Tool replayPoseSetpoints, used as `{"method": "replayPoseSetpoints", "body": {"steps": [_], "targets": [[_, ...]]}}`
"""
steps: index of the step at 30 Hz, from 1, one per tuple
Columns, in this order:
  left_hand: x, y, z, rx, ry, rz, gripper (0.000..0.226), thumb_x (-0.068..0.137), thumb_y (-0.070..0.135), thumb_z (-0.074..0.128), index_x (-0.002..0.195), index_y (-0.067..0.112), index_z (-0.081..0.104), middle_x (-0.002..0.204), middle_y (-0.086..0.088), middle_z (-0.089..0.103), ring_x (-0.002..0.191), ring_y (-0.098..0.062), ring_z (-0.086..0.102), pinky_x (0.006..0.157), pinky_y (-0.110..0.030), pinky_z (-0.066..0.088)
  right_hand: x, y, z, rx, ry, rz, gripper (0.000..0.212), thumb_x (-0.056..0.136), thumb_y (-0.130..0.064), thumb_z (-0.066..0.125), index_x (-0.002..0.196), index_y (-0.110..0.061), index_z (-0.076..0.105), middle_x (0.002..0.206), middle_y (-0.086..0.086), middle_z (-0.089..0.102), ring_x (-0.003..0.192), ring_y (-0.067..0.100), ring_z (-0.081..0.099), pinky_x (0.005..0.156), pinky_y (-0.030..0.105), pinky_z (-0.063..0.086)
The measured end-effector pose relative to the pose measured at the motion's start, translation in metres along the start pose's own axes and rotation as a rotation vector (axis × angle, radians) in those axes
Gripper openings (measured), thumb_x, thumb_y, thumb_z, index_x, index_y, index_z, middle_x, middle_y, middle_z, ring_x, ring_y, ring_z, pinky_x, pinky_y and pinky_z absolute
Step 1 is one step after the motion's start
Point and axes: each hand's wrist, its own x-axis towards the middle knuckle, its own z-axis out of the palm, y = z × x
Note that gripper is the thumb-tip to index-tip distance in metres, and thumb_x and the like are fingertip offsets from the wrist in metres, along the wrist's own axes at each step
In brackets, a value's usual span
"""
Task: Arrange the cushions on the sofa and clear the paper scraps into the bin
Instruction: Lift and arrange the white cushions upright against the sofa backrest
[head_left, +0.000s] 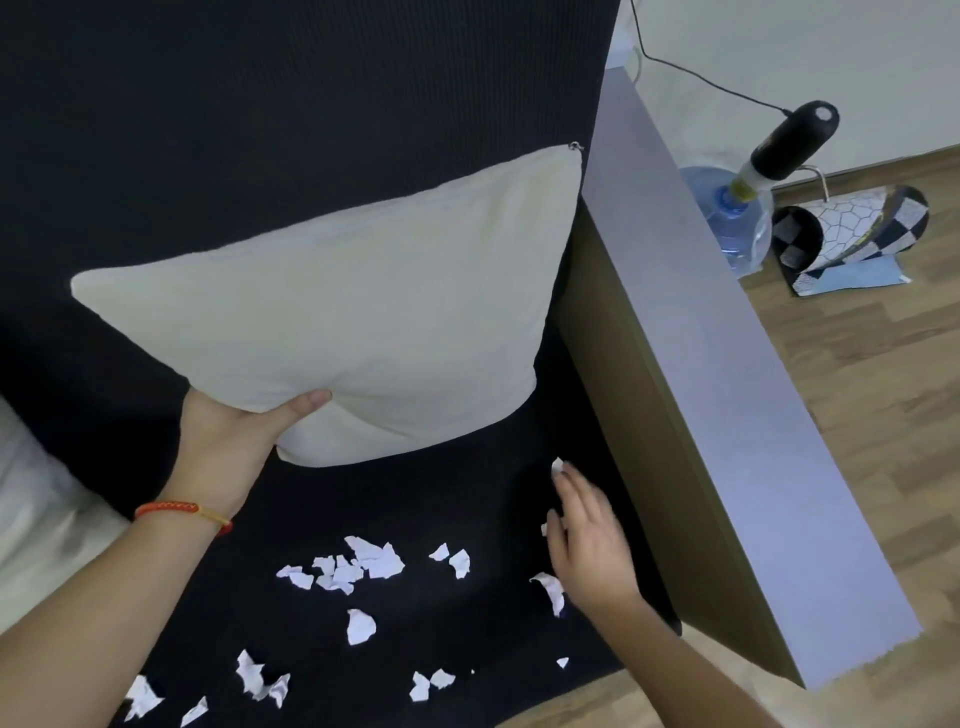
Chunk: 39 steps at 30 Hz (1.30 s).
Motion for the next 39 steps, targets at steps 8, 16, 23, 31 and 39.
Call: {"method": "replayPoseSetpoints", "body": {"steps": [8,16,23,31,39], "targets": [[-0.009,0.001,-0.011,-0.109,0.0,-0.048,0.069,0.076,0.009,0.089,0.14,0.011,0.064,0.135,-0.004,0.072,0.129,-0.023,0.067,0.11,-0.045,0.051,0.01,-0.029,0.011,0.137,-0.083,0.16,0.05,0.111,-0.025,0.042,0.16,-0.018,0.039,0.167,-0.007,0.033,0.154,0.011,0.031,0.118,0.017,0.023],[-0.01,0.007,-0.017,-0.235,-0.026,-0.041,0.062,0.087,-0.005,0.075,0.146,0.002,0.056,0.141,-0.013,0.068,0.131,-0.028,0.065,0.109,-0.039,0.053,-0.016,-0.009,0.006,0.006,0.067,0.042,0.042,0.101,-0.018,0.063,0.143,-0.018,0.061,0.141,0.0,0.061,0.127,0.022,0.057,0.106,0.042,0.051],[0.005,0.01,-0.012,-0.171,-0.107,-0.096,0.063,0.081,0.004,0.082,0.141,0.005,0.061,0.133,-0.005,0.073,0.126,-0.024,0.069,0.101,-0.033,0.057,-0.014,0.0,-0.01,0.251,-0.064,0.396,0.044,0.104,-0.03,0.06,0.147,-0.025,0.052,0.14,0.003,0.049,0.093,0.009,0.063,0.081,0.025,0.05],[0.002,-0.001,0.004,-0.304,-0.02,-0.162,0.048,0.097,0.003,0.071,0.143,0.001,0.058,0.136,-0.012,0.071,0.126,-0.029,0.069,0.109,-0.048,0.054,-0.006,-0.011,0.004,0.172,-0.138,0.268,0.048,0.099,-0.022,0.069,0.142,-0.032,0.052,0.126,-0.007,0.05,0.089,0.006,0.064,0.076,0.027,0.06],[-0.006,-0.003,0.005,-0.345,-0.045,-0.18,0.046,0.096,0.003,0.07,0.141,0.0,0.06,0.136,-0.013,0.071,0.128,-0.03,0.067,0.109,-0.046,0.053,-0.001,-0.008,0.006,0.159,-0.097,0.28,0.013,0.097,-0.022,0.072,0.107,-0.02,0.066,0.103,-0.007,0.058,0.082,0.007,0.065,0.071,0.029,0.059]]}}
